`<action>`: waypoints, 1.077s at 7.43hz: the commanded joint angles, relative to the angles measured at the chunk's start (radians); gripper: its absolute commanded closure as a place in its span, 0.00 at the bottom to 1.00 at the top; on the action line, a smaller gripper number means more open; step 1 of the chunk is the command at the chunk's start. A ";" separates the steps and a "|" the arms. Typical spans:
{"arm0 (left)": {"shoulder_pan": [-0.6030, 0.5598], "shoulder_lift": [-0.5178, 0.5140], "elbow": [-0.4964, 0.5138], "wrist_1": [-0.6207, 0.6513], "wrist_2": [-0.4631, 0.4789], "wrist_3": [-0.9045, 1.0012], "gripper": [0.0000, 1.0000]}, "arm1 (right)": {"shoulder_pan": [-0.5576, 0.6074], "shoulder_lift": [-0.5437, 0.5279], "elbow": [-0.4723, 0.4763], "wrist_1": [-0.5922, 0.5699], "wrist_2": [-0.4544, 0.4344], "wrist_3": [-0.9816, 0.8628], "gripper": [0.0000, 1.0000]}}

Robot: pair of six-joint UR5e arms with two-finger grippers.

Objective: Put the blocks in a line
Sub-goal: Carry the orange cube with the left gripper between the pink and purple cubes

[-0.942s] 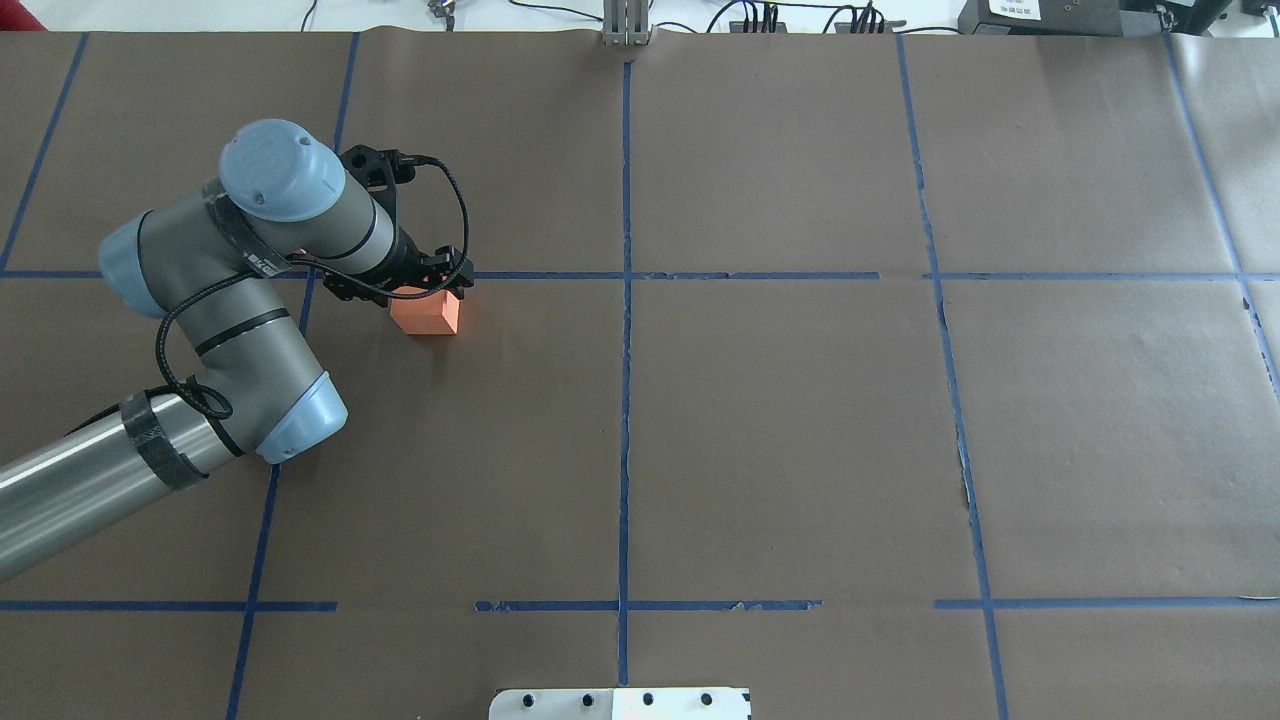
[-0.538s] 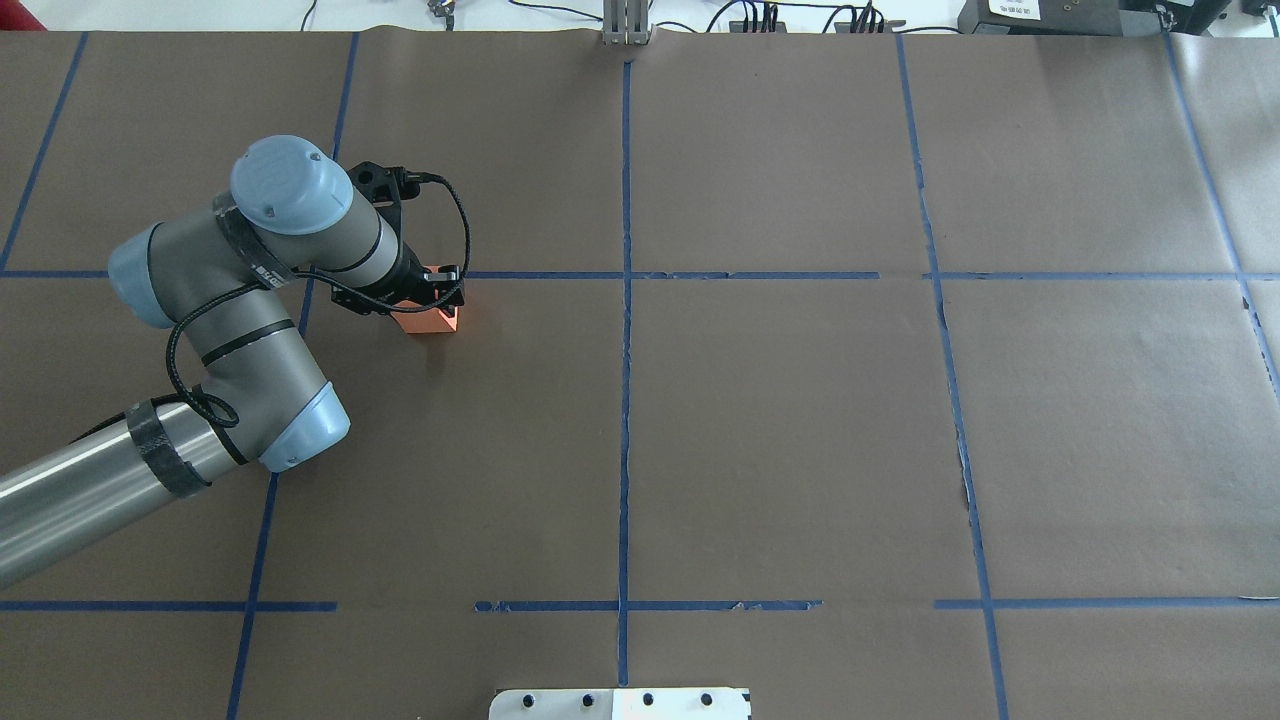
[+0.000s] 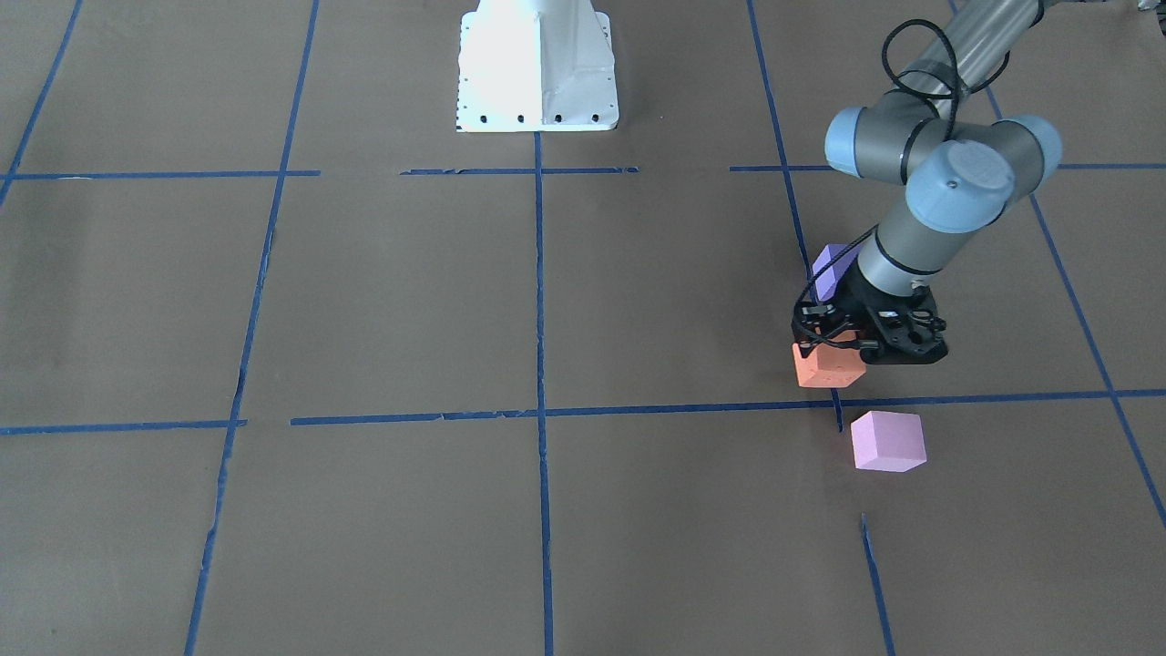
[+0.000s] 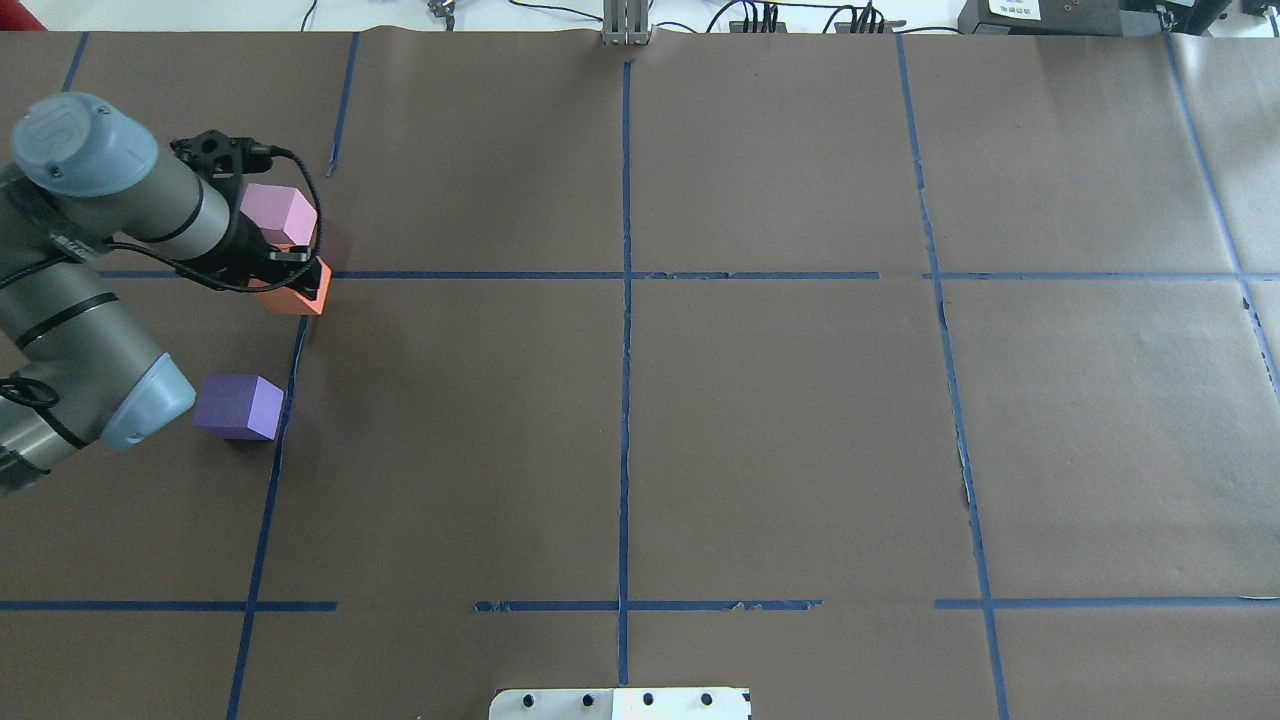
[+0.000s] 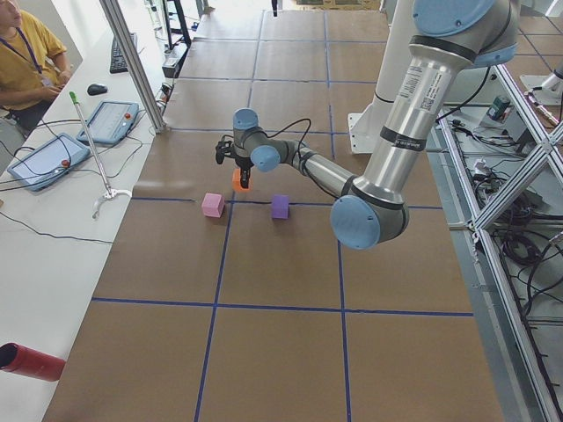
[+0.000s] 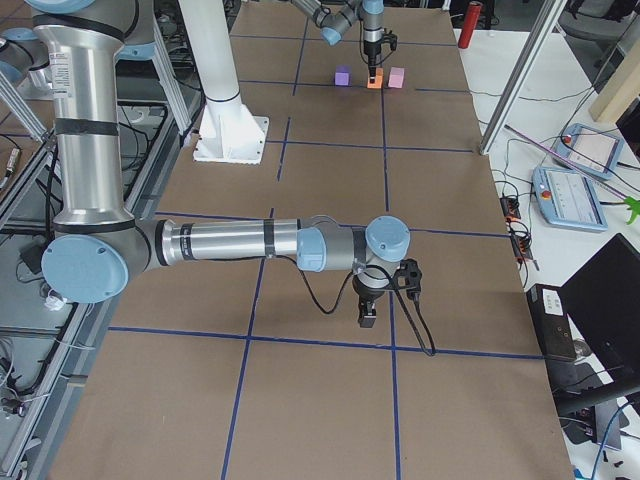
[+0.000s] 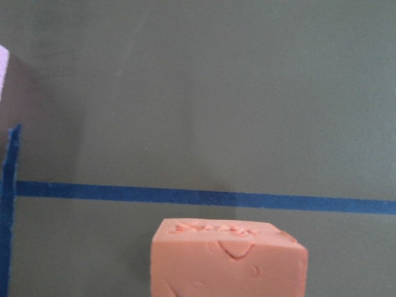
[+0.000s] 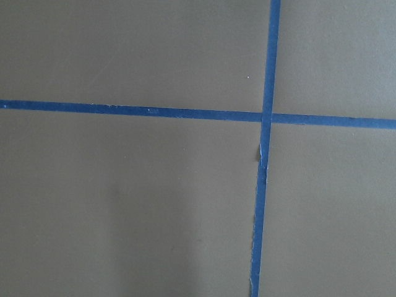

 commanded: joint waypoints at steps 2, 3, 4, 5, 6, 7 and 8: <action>-0.015 0.072 0.003 -0.011 -0.004 0.064 0.62 | 0.000 0.000 0.000 0.000 0.000 0.000 0.00; -0.014 0.054 0.006 -0.011 -0.004 0.051 0.56 | 0.000 0.000 0.000 0.000 0.000 0.000 0.00; -0.012 0.028 0.017 -0.011 -0.004 0.029 0.57 | 0.000 0.000 0.000 0.000 0.000 0.000 0.00; -0.011 0.005 0.045 -0.012 -0.004 0.018 0.57 | 0.000 0.000 0.001 0.000 0.000 0.000 0.00; -0.011 0.003 0.056 -0.012 -0.004 0.018 0.46 | 0.000 0.000 0.001 0.000 0.000 0.000 0.00; -0.009 0.003 0.066 -0.014 -0.004 0.017 0.00 | 0.000 0.000 0.000 0.000 0.000 0.000 0.00; -0.011 0.005 0.061 -0.012 -0.004 0.017 0.00 | 0.000 0.000 0.000 0.000 0.000 0.000 0.00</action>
